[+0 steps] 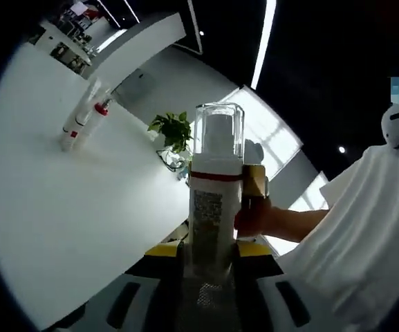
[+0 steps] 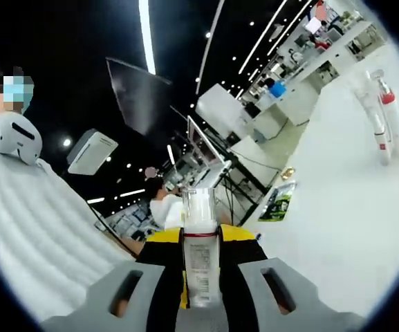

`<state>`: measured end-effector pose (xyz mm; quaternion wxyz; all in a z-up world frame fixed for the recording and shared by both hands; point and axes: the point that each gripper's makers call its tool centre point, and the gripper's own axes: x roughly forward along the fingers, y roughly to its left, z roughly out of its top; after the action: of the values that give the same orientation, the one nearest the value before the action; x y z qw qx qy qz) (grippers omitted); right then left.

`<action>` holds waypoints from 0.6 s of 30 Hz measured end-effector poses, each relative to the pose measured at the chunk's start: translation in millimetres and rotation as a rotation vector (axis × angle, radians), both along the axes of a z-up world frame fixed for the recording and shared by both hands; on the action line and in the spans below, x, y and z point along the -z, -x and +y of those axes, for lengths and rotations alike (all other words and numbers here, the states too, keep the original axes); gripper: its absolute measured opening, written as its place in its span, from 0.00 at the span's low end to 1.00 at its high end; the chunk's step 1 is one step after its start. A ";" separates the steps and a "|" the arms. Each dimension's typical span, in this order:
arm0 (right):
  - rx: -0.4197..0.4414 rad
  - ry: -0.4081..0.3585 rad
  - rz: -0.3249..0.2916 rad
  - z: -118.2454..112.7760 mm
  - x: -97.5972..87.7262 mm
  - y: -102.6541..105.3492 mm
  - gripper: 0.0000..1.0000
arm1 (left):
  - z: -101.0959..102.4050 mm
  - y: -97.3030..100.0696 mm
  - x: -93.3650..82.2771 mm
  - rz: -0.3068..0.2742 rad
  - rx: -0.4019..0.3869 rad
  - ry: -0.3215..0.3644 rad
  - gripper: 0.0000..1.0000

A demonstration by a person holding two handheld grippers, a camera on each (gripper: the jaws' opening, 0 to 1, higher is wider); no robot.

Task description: Arrange the skincare products in the storage area until every visible bottle or jar stands upright without overlapping.

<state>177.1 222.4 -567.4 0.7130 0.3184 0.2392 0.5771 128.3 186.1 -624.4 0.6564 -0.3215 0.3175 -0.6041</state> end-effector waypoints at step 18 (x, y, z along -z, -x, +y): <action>0.089 0.107 0.086 6.7 29.4 -20.2 0.17 | 11.4 -19.5 32.0 0.011 -0.111 -0.191 0.22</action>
<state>197.4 229.1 -596.8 0.7429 0.3146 0.2860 0.5171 147.8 197.5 -656.4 0.7147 -0.2778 0.3592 -0.5320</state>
